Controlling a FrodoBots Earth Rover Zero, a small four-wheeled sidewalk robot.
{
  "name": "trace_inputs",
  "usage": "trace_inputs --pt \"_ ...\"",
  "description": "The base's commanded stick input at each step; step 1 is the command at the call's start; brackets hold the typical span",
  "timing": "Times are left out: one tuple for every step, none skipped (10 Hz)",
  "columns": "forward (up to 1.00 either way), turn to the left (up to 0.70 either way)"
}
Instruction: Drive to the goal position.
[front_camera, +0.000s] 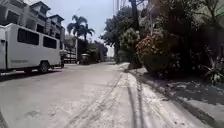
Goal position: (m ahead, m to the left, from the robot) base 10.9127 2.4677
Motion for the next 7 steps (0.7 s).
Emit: trace_inputs --pt "0.61 0.00" --pt "0.70 0.00" --pt "0.70 0.00" --pt "0.70 0.00" --pt "0.70 0.00" --pt "0.70 0.00" --pt "0.70 0.00"
